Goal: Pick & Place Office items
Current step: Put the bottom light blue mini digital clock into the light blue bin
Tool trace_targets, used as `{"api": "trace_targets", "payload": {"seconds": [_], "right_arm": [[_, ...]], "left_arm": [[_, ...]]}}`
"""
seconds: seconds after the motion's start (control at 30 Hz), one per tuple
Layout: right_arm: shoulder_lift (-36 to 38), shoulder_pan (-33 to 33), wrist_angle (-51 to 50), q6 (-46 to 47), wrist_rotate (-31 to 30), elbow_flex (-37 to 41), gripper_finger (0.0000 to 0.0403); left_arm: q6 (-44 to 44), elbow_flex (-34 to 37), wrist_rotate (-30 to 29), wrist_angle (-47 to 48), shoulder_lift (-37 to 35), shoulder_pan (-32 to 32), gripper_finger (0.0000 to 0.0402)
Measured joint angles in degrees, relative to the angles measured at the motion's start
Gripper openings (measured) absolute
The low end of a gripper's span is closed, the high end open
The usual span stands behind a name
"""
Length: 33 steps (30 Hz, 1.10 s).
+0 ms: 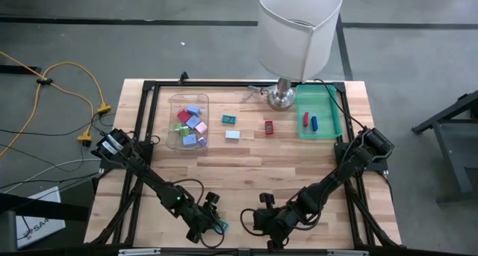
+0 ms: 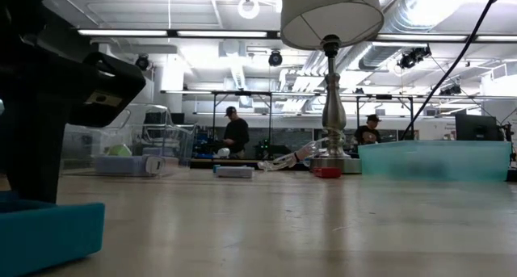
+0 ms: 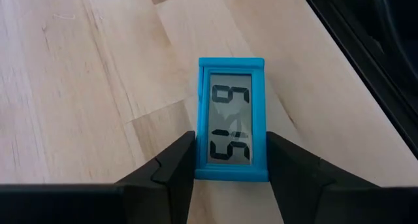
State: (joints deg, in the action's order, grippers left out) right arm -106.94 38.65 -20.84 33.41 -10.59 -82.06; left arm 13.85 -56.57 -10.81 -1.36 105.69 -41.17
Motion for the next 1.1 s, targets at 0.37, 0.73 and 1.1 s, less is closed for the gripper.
{"api": "trace_targets", "payload": {"seconds": [0.37, 0.73, 1.1], "right_arm": [[0.0, 0.0, 0.1, 0.0, 0.0, 0.0, 0.0009], [0.0, 0.0, 0.1, 1.2, 0.0, 0.0, 0.0009], [0.0, -0.1, -2.9, 3.1, -12.0, 2.0, 0.0009]], "left_arm": [[-0.5, 0.0, 0.0, -0.7, -0.7, 0.0, 0.016], [-4.4, 0.0, -6.7, -0.9, -7.3, 0.0, 0.0161], [-5.6, 0.0, -11.1, -2.0, -10.5, 0.0, 0.0161]]}}
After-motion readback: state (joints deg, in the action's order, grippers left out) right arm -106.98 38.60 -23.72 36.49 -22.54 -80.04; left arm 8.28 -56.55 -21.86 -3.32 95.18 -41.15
